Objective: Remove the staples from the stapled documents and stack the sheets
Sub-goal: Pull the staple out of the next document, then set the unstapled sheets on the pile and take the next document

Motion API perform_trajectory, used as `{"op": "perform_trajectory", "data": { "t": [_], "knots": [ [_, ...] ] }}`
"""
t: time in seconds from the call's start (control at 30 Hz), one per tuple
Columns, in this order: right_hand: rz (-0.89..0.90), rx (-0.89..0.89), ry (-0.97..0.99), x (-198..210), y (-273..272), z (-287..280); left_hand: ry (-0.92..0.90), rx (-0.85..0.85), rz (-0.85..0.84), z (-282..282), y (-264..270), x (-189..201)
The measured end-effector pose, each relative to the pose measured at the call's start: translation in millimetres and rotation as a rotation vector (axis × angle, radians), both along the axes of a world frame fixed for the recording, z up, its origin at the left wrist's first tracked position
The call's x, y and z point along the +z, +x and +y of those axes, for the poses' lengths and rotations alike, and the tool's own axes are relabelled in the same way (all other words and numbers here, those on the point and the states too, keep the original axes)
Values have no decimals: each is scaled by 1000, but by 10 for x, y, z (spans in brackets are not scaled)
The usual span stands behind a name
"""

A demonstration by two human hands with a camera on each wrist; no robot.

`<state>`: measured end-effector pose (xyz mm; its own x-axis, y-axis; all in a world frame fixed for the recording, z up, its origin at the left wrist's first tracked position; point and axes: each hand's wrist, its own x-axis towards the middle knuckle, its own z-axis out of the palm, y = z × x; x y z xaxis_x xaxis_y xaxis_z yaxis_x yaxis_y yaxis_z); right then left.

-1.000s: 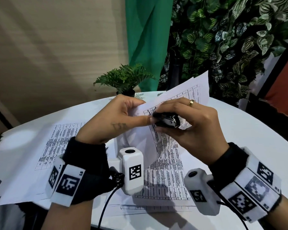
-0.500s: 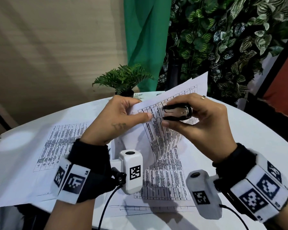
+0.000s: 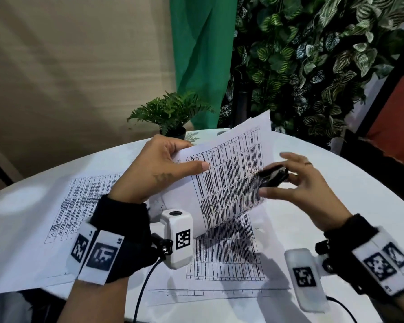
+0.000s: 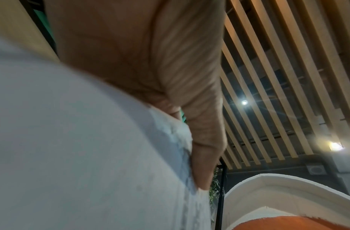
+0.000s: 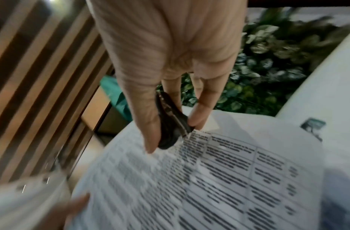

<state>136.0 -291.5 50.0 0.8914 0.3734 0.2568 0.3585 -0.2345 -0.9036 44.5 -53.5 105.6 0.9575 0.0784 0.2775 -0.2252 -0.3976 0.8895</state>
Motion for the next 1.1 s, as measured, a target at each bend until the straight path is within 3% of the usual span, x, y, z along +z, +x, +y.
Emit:
{"op": "perform_trajectory", "data": {
  "t": [0.07,0.13,0.27,0.4,0.57,0.73,0.9,1.03,1.1],
  "knots": [
    [153,161,169,32,106,-41,-2,-26,11,4,2,20],
    [281,325,216,68,163,-57,-8,-49,33,5,-8,43],
    [296,417,227,110,176,-18,42,-52,44,105,-51,52],
    [238,401,283,196,117,-12,51,54,22,407,-154,31],
    [183,327,397,380,124,-75,-168,302,-171,838,-227,-70],
    [178,308,466,515,94,-40,-421,62,-117,459,-27,-367],
    [178,262,484,536,51,29,-442,284,-278,220,18,-344],
    [181,267,389,463,18,49,-263,348,-345,640,-240,-45],
    [212,278,265,328,16,105,-166,431,-289,1014,-392,45]
  ]
}}
